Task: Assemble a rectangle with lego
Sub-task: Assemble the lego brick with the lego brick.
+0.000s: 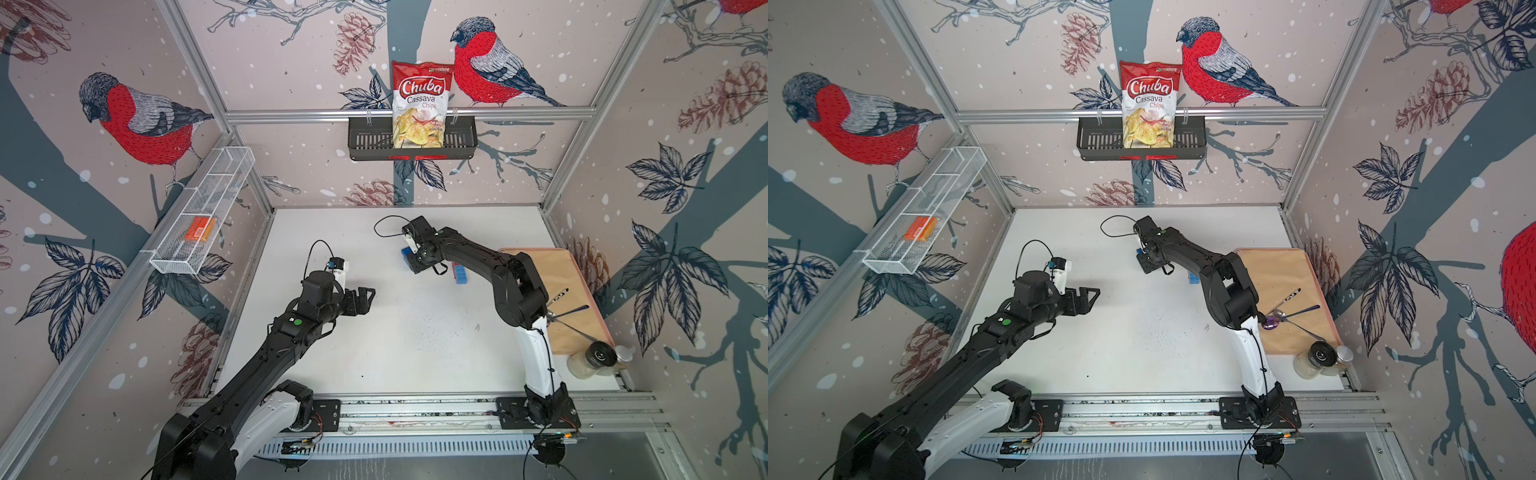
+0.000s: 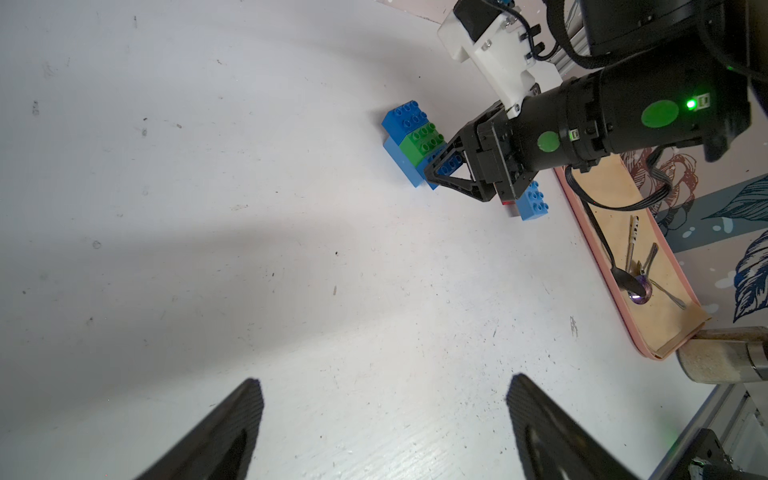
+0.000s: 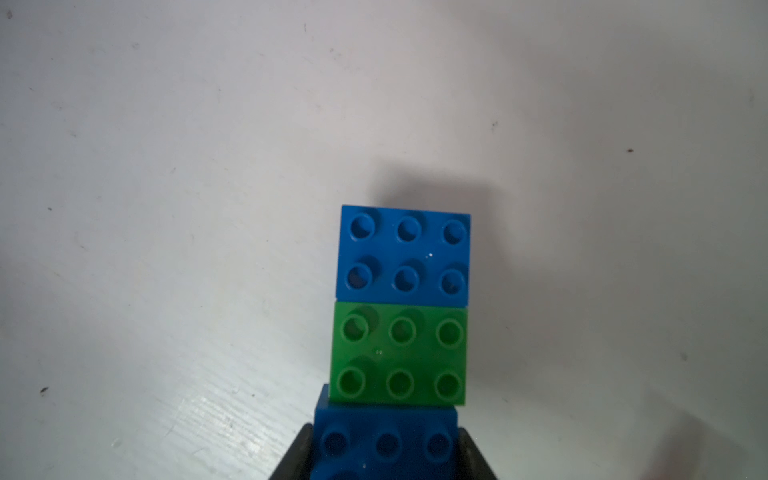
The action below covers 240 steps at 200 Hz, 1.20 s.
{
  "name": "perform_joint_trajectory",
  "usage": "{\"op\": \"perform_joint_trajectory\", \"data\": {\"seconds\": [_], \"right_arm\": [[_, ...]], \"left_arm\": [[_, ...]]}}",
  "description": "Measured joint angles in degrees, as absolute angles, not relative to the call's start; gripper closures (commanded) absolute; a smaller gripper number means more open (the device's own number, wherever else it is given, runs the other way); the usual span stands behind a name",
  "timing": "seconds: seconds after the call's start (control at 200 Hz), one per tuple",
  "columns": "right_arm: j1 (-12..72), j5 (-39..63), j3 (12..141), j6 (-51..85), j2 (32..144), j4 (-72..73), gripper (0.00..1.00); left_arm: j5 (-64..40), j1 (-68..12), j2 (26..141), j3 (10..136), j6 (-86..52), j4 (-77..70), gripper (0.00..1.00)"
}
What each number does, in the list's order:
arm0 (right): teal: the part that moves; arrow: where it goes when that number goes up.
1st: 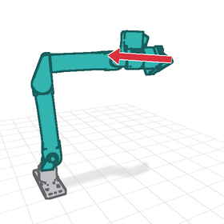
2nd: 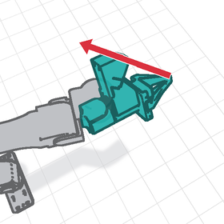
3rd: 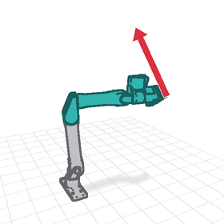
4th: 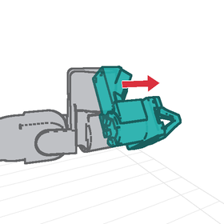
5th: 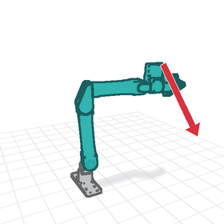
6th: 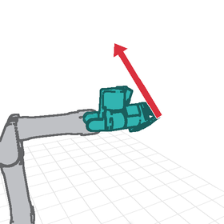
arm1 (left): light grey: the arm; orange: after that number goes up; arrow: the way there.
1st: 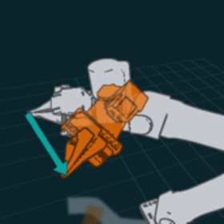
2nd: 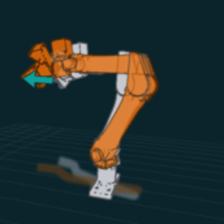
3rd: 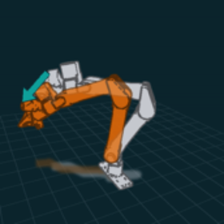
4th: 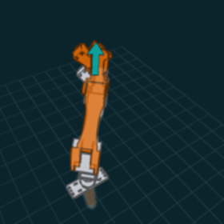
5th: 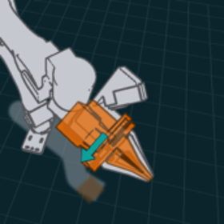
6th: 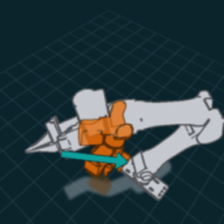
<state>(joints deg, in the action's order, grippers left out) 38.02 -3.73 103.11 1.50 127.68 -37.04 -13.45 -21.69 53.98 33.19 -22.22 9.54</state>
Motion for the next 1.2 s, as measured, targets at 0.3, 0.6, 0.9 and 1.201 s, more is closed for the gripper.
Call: {"op": "perform_joint_trajectory", "data": {"seconds": [0.3, 0.6, 0.9, 1.201], "right_arm": [[37.34, -3.9, 105.34, 1.34, 129.21, -37.95, 0.67], [36.32, -3.62, 107.57, 1.43, 130.17, -39.13, 0.67], [35.55, -2.92, 113.62, 1.54, 132.86, -43.72, 0.68], [34.54, -2.33, 117.47, 2.0, 135.5, -45.43, 0.68]], "left_arm": [[-13.45, -21.69, 53.98, 33.19, -22.22, 9.54, 0.08], [-13.45, -21.69, 54.02, 33.19, -22.22, 9.54, 0.07], [-13.43, -21.69, 54.02, 33.19, -22.22, 9.54, 0.04], [-13.43, -21.69, 54.0, 33.19, -22.17, 9.54, 0.04]]}}
